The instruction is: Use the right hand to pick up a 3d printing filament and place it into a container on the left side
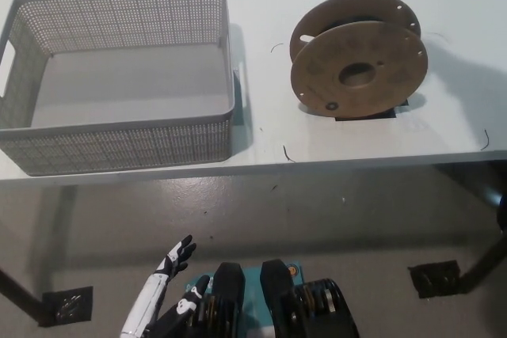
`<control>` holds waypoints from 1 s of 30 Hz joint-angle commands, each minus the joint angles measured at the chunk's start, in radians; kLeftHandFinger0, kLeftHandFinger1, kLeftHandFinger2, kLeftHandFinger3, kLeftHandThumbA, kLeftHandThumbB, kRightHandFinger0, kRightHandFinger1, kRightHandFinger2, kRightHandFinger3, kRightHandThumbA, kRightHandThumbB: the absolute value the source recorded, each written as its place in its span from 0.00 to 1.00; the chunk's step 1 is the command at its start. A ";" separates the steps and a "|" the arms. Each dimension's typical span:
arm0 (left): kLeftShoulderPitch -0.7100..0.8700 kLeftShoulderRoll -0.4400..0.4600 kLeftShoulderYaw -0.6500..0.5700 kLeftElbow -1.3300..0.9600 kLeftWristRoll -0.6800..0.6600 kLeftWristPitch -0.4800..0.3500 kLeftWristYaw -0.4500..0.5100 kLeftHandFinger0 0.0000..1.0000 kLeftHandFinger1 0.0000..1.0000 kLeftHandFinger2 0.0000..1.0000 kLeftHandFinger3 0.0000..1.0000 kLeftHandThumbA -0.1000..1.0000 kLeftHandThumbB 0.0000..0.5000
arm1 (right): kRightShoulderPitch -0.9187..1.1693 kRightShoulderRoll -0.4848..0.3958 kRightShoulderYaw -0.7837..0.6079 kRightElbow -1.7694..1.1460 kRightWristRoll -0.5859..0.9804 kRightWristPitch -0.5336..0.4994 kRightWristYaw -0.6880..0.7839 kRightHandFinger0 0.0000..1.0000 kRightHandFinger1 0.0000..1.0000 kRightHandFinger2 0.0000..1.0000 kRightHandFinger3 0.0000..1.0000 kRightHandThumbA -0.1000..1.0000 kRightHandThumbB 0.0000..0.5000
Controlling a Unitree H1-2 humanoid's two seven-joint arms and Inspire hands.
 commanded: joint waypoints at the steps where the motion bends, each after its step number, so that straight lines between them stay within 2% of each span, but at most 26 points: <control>1: 0.006 0.009 -0.002 -0.021 0.002 -0.040 -0.004 1.00 1.00 1.00 1.00 0.77 0.13 | -0.099 0.031 0.008 0.040 -0.052 -0.059 0.001 1.00 1.00 1.00 1.00 1.00 0.70; 3: 0.008 0.009 -0.002 -0.030 0.000 -0.035 -0.007 1.00 1.00 1.00 1.00 0.78 0.12 | -0.101 0.053 0.023 0.060 -0.073 -0.060 0.003 1.00 1.00 1.00 1.00 1.00 0.76; 7: 0.008 0.006 0.000 -0.023 -0.011 -0.045 -0.007 1.00 1.00 1.00 1.00 0.78 0.14 | -0.096 0.086 0.020 0.096 -0.087 -0.015 -0.020 1.00 1.00 1.00 1.00 1.00 0.81; 9: 0.006 0.007 0.000 -0.023 -0.009 -0.047 -0.006 1.00 1.00 1.00 1.00 0.78 0.14 | -0.078 0.097 0.007 0.106 -0.083 -0.030 -0.046 1.00 1.00 1.00 1.00 1.00 0.79; 12: 0.008 0.007 0.000 -0.021 0.003 -0.047 0.000 1.00 1.00 1.00 1.00 0.79 0.15 | -0.058 0.107 0.002 0.133 -0.093 -0.061 -0.087 1.00 1.00 1.00 1.00 1.00 0.83; 13: 0.008 0.008 0.000 -0.026 0.005 -0.042 0.001 1.00 1.00 1.00 1.00 0.80 0.16 | -0.043 0.109 0.010 0.148 -0.107 -0.085 -0.124 1.00 1.00 1.00 1.00 1.00 0.89; 14: 0.008 0.008 0.001 -0.027 0.005 -0.040 0.001 1.00 1.00 1.00 1.00 0.81 0.15 | -0.039 0.113 0.014 0.161 -0.114 -0.096 -0.139 1.00 1.00 1.00 1.00 1.00 0.89; 16: 0.008 0.008 0.001 -0.027 0.001 -0.044 -0.001 1.00 1.00 1.00 1.00 0.81 0.16 | -0.033 0.122 0.035 0.199 -0.132 -0.125 -0.109 1.00 1.00 1.00 1.00 1.00 0.80; 19: 0.014 0.009 0.004 -0.028 -0.001 -0.047 0.001 1.00 1.00 1.00 1.00 0.83 0.16 | -0.020 0.149 0.119 0.260 -0.215 -0.090 -0.108 1.00 1.00 1.00 1.00 1.00 0.94; 21: 0.013 0.013 0.005 -0.031 -0.004 -0.046 -0.004 1.00 1.00 1.00 1.00 0.84 0.16 | 0.014 0.156 0.124 0.284 -0.210 -0.079 -0.119 1.00 1.00 1.00 1.00 1.00 0.85; 24: 0.013 0.013 0.006 -0.032 -0.013 -0.046 -0.007 1.00 1.00 1.00 1.00 0.85 0.17 | 0.041 0.165 0.122 0.304 -0.210 -0.087 -0.128 1.00 1.00 1.00 1.00 1.00 0.78; 28: 0.014 0.013 0.010 -0.034 -0.014 -0.044 -0.006 1.00 1.00 1.00 1.00 0.86 0.21 | 0.093 0.176 0.146 0.318 -0.246 -0.119 -0.170 1.00 1.00 1.00 1.00 1.00 0.81; 29: 0.013 0.014 0.011 -0.036 -0.014 -0.043 -0.006 1.00 1.00 1.00 1.00 0.86 0.23 | 0.105 0.174 0.135 0.318 -0.238 -0.121 -0.182 1.00 1.00 1.00 1.00 1.00 0.76; 30: 0.012 0.014 0.011 -0.037 -0.014 -0.040 -0.008 1.00 1.00 1.00 1.00 0.86 0.23 | 0.123 0.171 0.131 0.317 -0.234 -0.160 -0.186 1.00 1.00 1.00 1.00 1.00 0.75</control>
